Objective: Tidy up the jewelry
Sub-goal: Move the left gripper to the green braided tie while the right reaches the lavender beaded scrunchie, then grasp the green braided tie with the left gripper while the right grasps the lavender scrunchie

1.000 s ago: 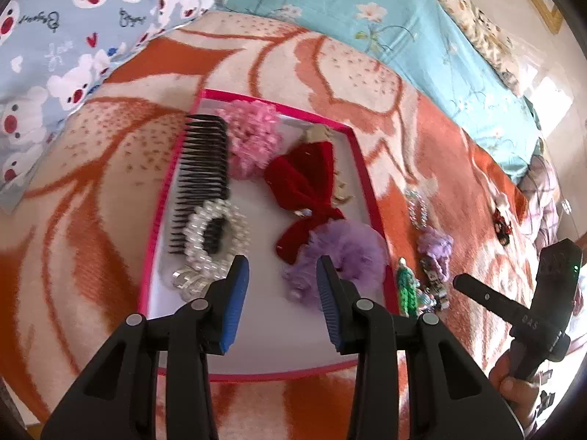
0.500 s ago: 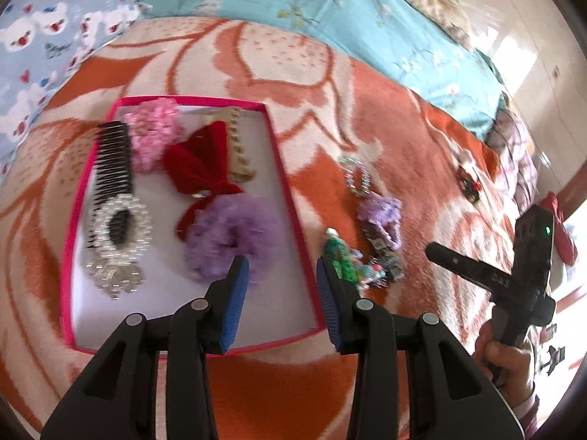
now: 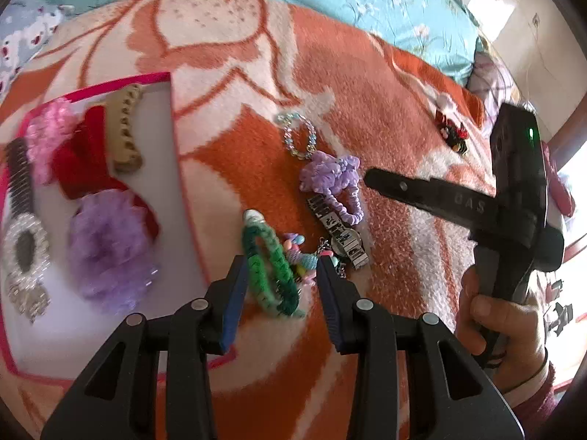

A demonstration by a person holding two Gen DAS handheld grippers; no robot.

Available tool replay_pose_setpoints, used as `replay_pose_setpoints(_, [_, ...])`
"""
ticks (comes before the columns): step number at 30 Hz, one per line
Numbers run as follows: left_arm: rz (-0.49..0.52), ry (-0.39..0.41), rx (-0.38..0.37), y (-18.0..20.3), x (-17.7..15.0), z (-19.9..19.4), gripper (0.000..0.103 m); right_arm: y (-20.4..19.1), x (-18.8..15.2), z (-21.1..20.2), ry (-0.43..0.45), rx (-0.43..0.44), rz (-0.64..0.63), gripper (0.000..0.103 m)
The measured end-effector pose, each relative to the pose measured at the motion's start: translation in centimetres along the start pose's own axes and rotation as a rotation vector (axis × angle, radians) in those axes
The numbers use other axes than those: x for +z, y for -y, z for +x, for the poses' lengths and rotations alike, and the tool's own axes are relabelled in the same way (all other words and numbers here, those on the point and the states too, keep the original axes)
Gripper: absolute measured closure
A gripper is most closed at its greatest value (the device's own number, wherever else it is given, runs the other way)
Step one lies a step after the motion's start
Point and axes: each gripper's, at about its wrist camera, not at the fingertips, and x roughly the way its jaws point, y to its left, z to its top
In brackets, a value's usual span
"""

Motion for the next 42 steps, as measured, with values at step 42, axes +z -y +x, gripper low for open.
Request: replay_pose_setpoints(42, [0.085,-0.054,0.014,1.2,-1.2,1.2,0.093,-0.7,-0.6,-4.3,0.052,0.082,-0.042,0.092])
